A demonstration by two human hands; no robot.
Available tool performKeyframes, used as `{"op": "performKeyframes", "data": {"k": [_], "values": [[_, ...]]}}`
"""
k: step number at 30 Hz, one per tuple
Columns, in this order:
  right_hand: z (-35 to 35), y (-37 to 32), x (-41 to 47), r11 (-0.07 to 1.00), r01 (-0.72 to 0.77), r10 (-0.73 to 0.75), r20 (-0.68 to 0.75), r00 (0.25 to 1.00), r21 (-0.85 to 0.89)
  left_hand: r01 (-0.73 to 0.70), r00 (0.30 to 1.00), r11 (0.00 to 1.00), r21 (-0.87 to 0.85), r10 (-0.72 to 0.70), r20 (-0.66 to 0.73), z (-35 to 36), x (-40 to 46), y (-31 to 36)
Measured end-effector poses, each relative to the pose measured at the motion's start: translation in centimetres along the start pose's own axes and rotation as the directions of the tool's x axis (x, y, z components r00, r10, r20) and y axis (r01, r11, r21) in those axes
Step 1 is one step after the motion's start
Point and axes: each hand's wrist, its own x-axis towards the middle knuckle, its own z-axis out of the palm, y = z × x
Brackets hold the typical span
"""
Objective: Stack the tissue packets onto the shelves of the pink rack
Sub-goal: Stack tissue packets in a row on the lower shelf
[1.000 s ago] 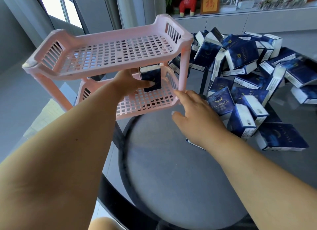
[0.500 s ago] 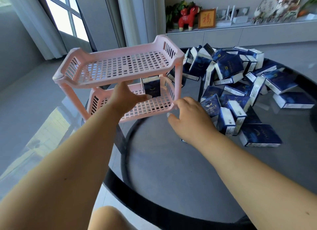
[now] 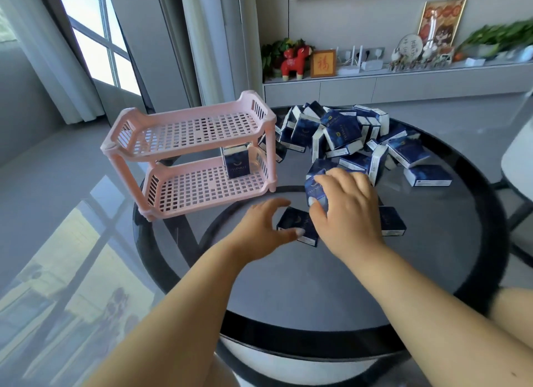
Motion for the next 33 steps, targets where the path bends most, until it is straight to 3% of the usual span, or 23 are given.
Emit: {"op": "performKeyframes", "data": {"k": [2, 4, 15, 19, 22, 24, 26, 29, 33], "values": [[0.4, 0.8, -1.4, 0.999, -0.016, 0.016, -0.019, 1.0, -0.028, -0.034, 0.999, 0.995, 0.088, 0.032, 0.024, 1.0, -0.3, 0.1], [0.7, 1.1, -2.4, 1.0, 0.004, -0.005, -0.06, 0.998, -0.019, -0.058, 0.997, 0.992, 0.112, 0.063, -0.05, 1.7, -0.5, -0.1], [0.3, 1.3, -3.7, 0.973, 0.057, -0.031, -0.119, 0.992, 0.223, -0.059, 0.985, 0.995, 0.075, 0.07, -0.158, 2.7, -4.1, 0.1], [0.1, 1.7, -3.6, 0.966, -0.029, 0.062, -0.119, 0.991, 0.257, -0.015, 0.949, 0.982, -0.188, -0.045, -0.313, 1.8, -5.3, 0.3], [0.3, 1.8, -3.5, 0.924, -0.166, 0.185, -0.023, 0.982, 0.344, 0.015, 0.907, 0.908, -0.42, -0.189, -0.377, 1.1, -5.9, 0.2], [0.1, 1.9, -3.6, 0.84, -0.28, 0.312, 0.009, 0.95, 0.465, 0.012, 0.884, 0.878, -0.478, -0.233, -0.405, 1.0, -6.4, -0.1], [-0.1, 2.0, -3.7, 0.776, -0.309, 0.365, 0.008, 0.931, 0.55, 0.024, 0.872, 0.908, -0.417, -0.223, -0.435, 1.0, -6.7, -0.6], [-0.2, 1.8, -3.9, 0.763, -0.198, 0.261, -0.013, 0.965, 0.615, 0.002, 0.887, 0.929, -0.37, -0.172, -0.427, 0.9, -7.2, -0.9], [0.1, 0.8, -4.6, 0.784, 0.056, -0.064, -0.01, 0.998, 0.619, -0.064, 0.933, 0.9, -0.43, -0.099, -0.346, 0.8, -7.5, -0.5]]}}
